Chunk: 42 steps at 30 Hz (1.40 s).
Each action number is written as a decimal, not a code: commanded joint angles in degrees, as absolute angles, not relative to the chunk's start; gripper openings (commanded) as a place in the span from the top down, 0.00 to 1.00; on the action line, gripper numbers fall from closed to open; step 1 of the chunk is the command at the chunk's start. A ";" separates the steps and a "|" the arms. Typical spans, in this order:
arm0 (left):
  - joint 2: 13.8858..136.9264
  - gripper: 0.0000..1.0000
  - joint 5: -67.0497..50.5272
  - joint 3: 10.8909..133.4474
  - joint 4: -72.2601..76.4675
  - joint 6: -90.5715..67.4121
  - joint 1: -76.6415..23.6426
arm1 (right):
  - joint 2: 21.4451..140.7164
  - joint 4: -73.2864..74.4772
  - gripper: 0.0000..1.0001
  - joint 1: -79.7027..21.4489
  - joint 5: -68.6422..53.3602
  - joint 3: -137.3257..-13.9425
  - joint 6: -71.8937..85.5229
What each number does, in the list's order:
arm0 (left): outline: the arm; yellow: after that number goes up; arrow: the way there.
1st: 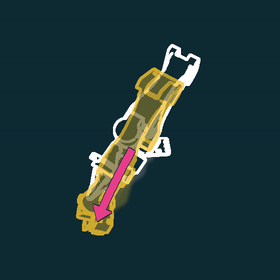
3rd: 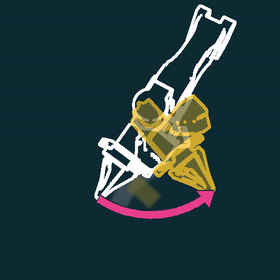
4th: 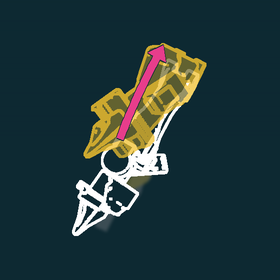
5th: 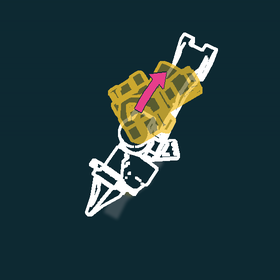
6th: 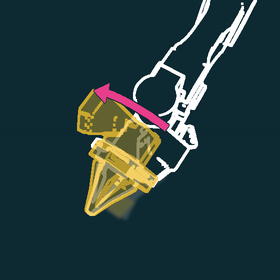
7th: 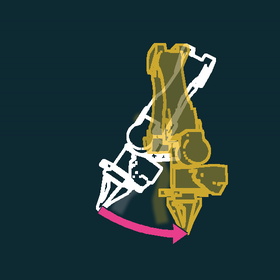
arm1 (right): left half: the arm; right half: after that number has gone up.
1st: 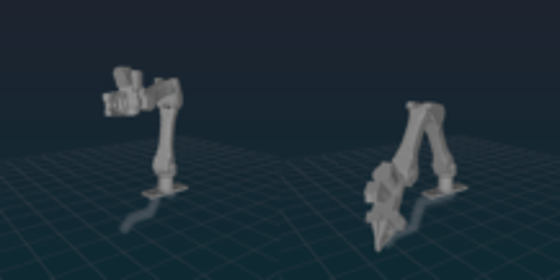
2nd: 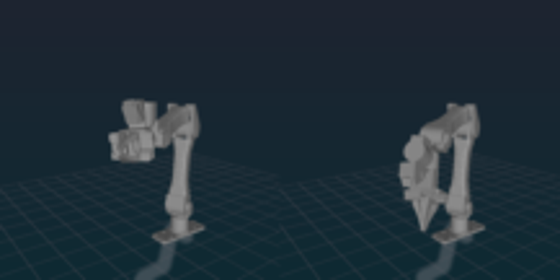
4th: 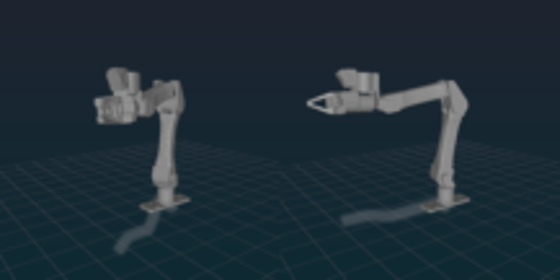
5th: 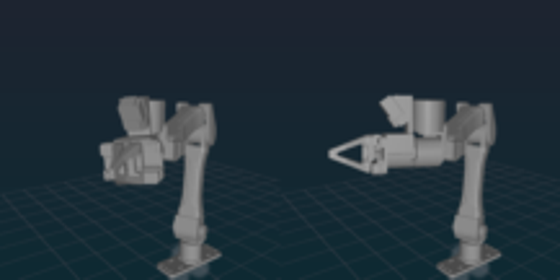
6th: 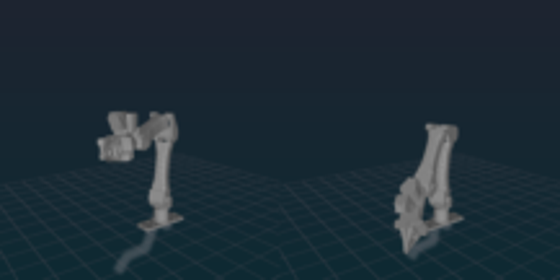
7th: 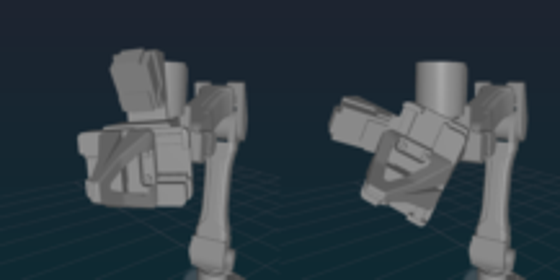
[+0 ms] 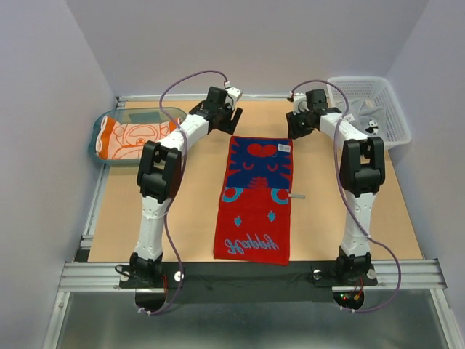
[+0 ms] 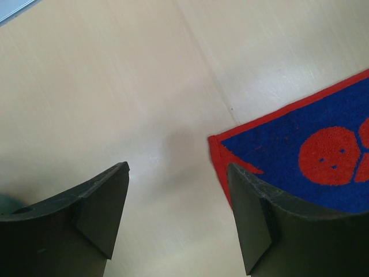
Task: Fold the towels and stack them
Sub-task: Fold the towel
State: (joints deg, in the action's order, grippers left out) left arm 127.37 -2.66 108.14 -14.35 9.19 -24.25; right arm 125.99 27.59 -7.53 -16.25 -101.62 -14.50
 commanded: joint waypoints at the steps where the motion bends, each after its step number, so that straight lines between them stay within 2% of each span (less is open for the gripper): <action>1: 128.49 0.21 -5.80 112.67 -14.68 13.53 -23.73 | 127.61 26.46 0.59 -7.38 -19.60 -104.85 -16.35; 4: 130.25 0.23 -6.59 113.90 -14.50 13.80 -23.64 | 129.02 26.45 0.59 -7.38 -18.29 -105.55 -17.14; 7: 131.48 0.30 -8.16 114.96 -14.15 13.45 -23.64 | 130.34 26.46 0.59 -7.38 -17.67 -107.04 -17.49; 10: 131.75 0.30 -8.96 114.87 -12.84 12.57 -23.56 | 131.22 26.46 0.63 -7.47 -17.40 -107.75 -17.84; 29: 135.09 0.29 -8.53 114.87 -12.04 11.86 -23.73 | 134.56 29.26 0.65 -10.46 -12.92 -104.68 -23.12; 33: 135.79 0.29 -8.53 114.96 -12.22 11.69 -23.73 | 135.26 30.32 0.78 -10.46 -12.83 -104.24 -22.50; 35: 136.23 0.29 -8.61 114.96 -12.48 11.69 -23.73 | 135.61 30.76 0.89 -10.55 -12.57 -104.24 -22.76; 36: 136.40 0.29 -8.61 115.22 -12.92 11.52 -23.73 | 135.62 31.02 1.00 -10.55 -12.48 -104.24 -23.02; 42: 137.55 0.30 -8.35 116.01 -13.18 10.46 -23.64 | 135.88 31.38 1.00 -10.55 -12.65 -104.50 -24.17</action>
State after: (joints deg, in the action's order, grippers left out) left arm 137.38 -7.88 112.60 -13.06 11.29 -23.90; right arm 131.83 27.44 -10.00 -13.91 -105.21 -22.68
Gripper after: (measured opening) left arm 0.705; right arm 0.028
